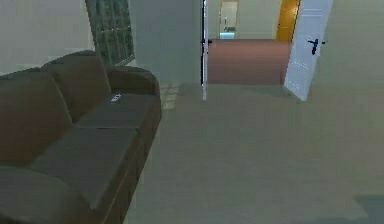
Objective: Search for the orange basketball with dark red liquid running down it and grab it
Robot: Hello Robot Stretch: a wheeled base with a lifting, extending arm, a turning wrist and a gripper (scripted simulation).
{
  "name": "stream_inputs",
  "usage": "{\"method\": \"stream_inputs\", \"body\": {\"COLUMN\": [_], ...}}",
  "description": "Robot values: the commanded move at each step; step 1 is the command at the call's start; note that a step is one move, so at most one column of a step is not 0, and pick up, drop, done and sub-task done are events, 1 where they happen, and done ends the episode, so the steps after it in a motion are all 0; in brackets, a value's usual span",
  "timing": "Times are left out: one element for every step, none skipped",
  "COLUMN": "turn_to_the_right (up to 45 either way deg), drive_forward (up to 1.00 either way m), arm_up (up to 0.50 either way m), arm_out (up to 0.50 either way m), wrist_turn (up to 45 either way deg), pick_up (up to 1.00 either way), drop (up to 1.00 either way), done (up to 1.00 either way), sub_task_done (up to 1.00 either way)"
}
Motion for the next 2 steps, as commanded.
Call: {"method": "stream_inputs", "body": {"turn_to_the_right": [0.0,18.0], "drive_forward": [0.1,0.0], "arm_up": [0.0,0.0], "arm_out": [0.0,0.0], "wrist_turn": [0.0,0.0], "pick_up": [0.0,0.0], "drop": [0.0,0.0], "done": [0.0,0.0], "sub_task_done": [0.0,0.0]}}
